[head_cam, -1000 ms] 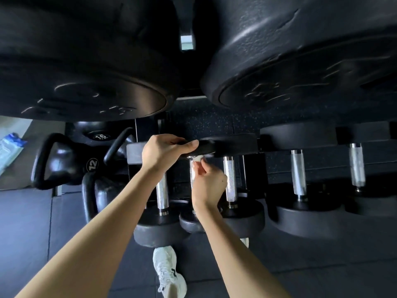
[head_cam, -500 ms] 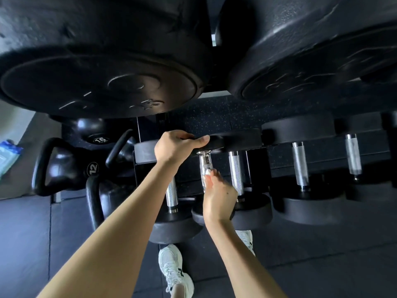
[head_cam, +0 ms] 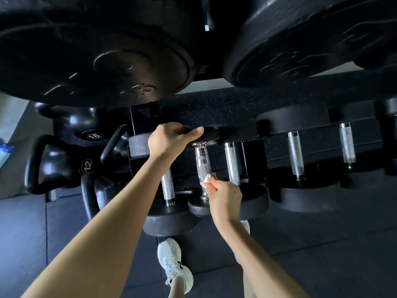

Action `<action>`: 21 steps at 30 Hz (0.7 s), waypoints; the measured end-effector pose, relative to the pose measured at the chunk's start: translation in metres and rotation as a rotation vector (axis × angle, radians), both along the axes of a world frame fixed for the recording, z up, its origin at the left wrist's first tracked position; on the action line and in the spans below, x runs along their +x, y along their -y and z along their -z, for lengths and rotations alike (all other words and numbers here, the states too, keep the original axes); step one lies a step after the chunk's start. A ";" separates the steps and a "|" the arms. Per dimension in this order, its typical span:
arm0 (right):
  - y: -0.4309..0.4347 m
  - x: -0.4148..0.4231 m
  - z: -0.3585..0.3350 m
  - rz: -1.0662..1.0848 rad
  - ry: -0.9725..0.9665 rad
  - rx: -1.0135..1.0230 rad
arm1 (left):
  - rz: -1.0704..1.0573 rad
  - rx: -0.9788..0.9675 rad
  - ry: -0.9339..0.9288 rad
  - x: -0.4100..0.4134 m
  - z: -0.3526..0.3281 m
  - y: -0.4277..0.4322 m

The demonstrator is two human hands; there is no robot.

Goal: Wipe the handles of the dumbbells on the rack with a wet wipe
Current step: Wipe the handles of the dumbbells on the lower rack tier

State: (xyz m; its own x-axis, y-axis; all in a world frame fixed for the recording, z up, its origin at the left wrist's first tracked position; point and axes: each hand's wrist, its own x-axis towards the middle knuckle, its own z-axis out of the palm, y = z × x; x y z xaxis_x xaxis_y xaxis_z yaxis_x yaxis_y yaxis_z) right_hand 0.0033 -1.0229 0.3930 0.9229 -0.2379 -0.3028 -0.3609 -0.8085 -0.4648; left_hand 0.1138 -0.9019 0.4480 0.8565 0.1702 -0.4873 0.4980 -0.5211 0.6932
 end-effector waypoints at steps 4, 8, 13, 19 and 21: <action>0.021 0.009 -0.003 -0.020 -0.141 0.318 | 0.014 -0.074 0.016 0.000 0.005 -0.008; 0.041 0.030 0.006 0.297 -0.370 0.894 | 0.036 -0.129 0.037 0.001 0.008 -0.016; 0.042 0.045 0.015 0.433 -0.553 1.225 | 0.194 0.077 0.068 0.003 0.005 -0.015; 0.039 0.045 0.017 0.369 -0.549 1.244 | 0.352 0.181 0.187 0.003 0.004 -0.005; 0.036 0.042 0.018 0.358 -0.505 1.200 | 0.346 0.168 0.202 0.003 0.005 -0.006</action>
State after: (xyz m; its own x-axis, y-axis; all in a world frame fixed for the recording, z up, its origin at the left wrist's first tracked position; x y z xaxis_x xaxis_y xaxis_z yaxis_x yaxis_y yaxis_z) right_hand 0.0449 -1.0593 0.3750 0.5935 0.2087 -0.7773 -0.8046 0.1731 -0.5680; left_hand 0.1170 -0.8962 0.4434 0.9525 -0.0805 -0.2937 0.1372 -0.7474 0.6501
